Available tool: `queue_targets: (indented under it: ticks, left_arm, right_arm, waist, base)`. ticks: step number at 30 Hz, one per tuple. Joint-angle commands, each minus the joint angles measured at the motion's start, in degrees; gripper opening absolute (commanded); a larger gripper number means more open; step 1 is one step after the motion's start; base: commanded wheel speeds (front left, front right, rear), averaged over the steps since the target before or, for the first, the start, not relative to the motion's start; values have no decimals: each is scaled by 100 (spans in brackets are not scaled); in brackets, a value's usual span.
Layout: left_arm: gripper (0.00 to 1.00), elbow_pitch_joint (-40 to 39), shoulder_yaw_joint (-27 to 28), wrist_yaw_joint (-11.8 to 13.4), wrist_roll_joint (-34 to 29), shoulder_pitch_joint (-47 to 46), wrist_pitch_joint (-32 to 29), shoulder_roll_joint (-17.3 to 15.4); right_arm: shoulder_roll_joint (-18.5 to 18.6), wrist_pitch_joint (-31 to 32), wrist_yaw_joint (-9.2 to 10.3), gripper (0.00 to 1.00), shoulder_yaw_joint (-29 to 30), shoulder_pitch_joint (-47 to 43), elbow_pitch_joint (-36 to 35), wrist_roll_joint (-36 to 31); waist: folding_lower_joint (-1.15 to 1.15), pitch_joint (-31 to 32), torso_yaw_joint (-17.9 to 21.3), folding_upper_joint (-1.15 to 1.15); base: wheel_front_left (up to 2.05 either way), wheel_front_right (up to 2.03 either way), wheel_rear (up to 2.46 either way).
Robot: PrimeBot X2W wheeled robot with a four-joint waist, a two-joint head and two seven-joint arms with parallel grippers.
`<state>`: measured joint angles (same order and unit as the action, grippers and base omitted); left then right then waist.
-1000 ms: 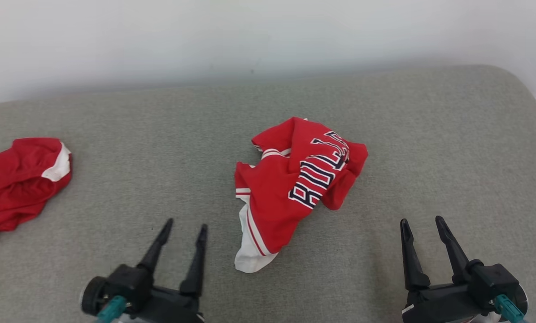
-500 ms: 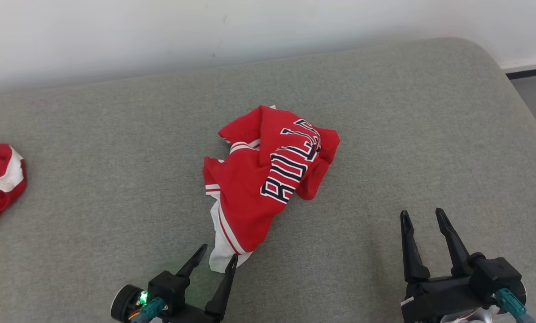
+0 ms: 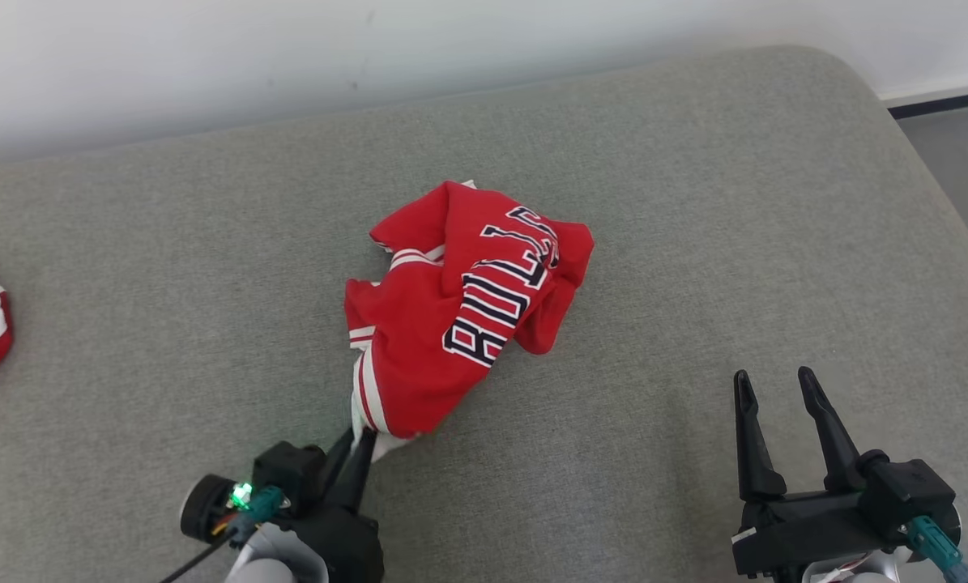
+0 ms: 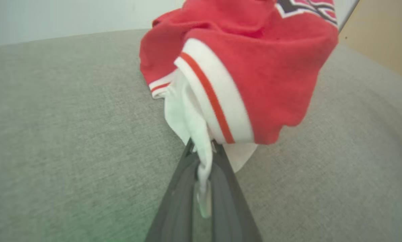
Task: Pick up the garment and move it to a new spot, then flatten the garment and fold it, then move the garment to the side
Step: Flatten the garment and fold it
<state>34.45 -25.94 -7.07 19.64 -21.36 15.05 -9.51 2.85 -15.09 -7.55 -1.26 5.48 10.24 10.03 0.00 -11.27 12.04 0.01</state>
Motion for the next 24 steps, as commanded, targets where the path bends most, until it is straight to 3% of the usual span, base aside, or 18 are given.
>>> queue_targets:
  ticks: [1,14,20,24]
  left_arm:
    - [0,-102,96,33,-62,-55,19,-27]
    - [0,-1718,696,401,-329,613,-33,-600]
    - [0,-2196,710,563,-137,1323,-279,-655]
    - [0,-2087,730,625,71,1852,-325,-577]
  right_arm:
    - [7,-9,12,100,11,-59,-19,-1]
    - [8,-10,12,100,62,-266,-5,38]
    - [8,-9,12,100,37,-271,26,10]
    - [10,-9,12,100,4,-234,53,-34]
  waist:
    - [0,78,-118,-1]
    - [0,442,-1188,-1]
    - [0,480,-1584,-1]
    - [0,474,-1675,-1]
  base:
    - [0,0,0]
    - [0,0,0]
    - [0,0,0]
    - [0,0,0]
